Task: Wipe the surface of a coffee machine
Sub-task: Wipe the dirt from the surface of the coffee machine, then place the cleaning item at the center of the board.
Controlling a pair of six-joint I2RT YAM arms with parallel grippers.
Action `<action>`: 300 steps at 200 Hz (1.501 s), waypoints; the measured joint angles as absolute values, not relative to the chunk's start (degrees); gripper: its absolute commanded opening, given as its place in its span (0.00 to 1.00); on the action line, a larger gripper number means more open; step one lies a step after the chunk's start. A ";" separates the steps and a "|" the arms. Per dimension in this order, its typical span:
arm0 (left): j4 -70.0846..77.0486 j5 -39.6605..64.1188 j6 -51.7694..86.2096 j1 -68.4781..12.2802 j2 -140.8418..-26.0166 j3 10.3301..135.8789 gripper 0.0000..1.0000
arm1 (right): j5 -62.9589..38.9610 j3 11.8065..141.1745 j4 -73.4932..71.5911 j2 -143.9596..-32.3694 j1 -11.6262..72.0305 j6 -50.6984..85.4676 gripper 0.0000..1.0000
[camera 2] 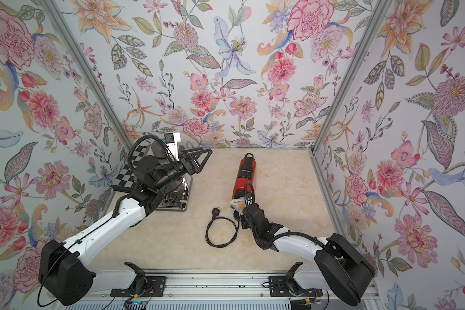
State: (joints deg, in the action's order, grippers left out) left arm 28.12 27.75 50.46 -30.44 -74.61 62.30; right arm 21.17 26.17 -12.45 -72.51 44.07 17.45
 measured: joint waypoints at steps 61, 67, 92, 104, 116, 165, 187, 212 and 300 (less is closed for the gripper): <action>19.66 23.09 44.25 -30.87 -70.63 64.18 0.99 | 17.28 31.16 3.05 -60.29 51.18 18.59 0.00; 18.94 22.55 43.90 -30.87 -70.48 64.18 0.99 | 15.70 31.90 4.21 -59.75 52.34 18.94 0.00; 15.40 19.53 42.50 -30.87 -69.12 64.18 0.99 | 8.36 34.61 7.20 -60.88 56.12 20.03 0.00; 13.54 17.56 41.80 -30.87 -67.96 64.18 0.99 | 5.17 36.67 8.25 -63.75 58.87 20.23 0.00; 11.64 15.42 41.08 -30.83 -66.41 64.18 0.99 | 1.83 38.92 8.71 -67.33 61.91 20.25 0.00; 2.90 6.70 37.45 -27.75 -57.25 64.73 0.99 | -11.51 47.00 8.99 -81.56 68.97 20.47 0.00; -0.30 3.64 35.99 -25.71 -54.08 65.98 0.99 | -16.62 51.59 9.17 -88.84 69.47 20.38 0.00; -3.09 0.82 34.79 -24.88 -51.51 66.52 0.99 | -20.27 57.76 9.23 -96.75 69.43 20.10 0.00; -8.64 -5.80 33.78 -21.98 -49.87 64.07 0.99 | -21.63 66.96 7.88 -109.27 66.04 20.10 0.52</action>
